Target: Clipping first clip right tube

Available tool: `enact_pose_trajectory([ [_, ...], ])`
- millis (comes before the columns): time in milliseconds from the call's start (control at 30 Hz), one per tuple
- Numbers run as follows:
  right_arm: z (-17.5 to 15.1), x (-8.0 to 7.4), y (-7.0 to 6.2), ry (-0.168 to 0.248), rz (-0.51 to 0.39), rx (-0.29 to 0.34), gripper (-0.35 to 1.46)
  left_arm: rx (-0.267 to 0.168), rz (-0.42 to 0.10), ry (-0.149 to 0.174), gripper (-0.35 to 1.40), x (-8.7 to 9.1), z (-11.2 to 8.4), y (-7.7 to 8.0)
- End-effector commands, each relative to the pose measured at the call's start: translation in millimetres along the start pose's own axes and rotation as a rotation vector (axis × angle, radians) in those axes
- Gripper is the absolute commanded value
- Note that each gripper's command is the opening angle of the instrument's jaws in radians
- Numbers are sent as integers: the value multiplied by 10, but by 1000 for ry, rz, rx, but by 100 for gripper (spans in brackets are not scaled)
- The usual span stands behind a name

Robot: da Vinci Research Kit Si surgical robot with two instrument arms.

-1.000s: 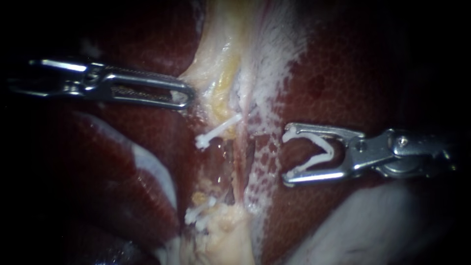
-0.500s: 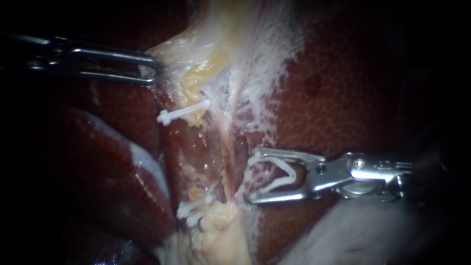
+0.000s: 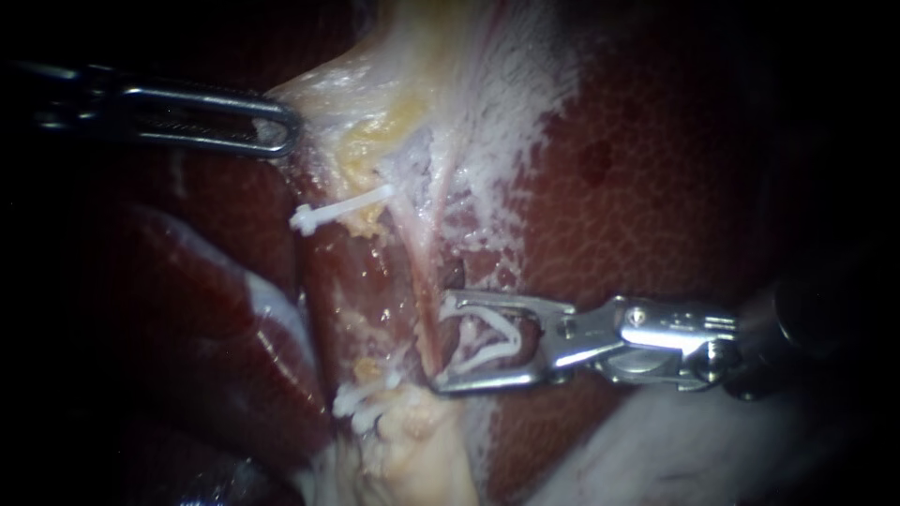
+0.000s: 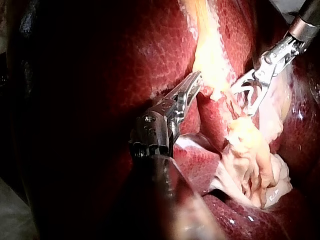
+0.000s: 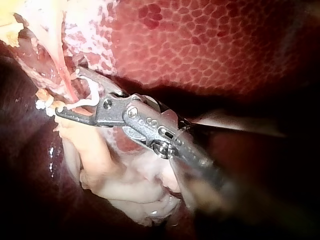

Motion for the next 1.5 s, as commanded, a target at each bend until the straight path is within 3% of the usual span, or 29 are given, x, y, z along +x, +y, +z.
enact_pose_trajectory([
  [33, 3, 1, -1, -1, 3, 2, 59, 0, 0, 0, -35, 0, 0, 0],
  [400, 15, 15, -34, -9, 78, 36, 56, 0, 0, 0, -35, 0, 1, 0],
  [533, 13, 21, -39, -9, 99, 38, 56, 0, 0, 0, -35, 0, 1, 0],
  [700, 8, 29, -39, -8, 110, 40, 53, 0, 0, 0, -35, 0, 1, 0],
  [1000, 8, 24, -36, -15, 107, 61, 41, -1, 0, 0, -35, 0, 1, 0],
  [1067, 7, 24, -35, -15, 107, 61, 31, -1, 0, 0, -35, 0, 1, 0],
  [1167, 4, 22, -31, -15, 106, 62, -16, -1, 0, 0, -35, 0, 1, 0],
  [1233, 2, 21, -26, -15, 106, 64, -31, -1, 0, 0, -35, 0, 1, 0],
  [1500, -4, 14, -19, -17, 103, 66, -35, -1, 0, 0, -35, 0, 1, 0],
])
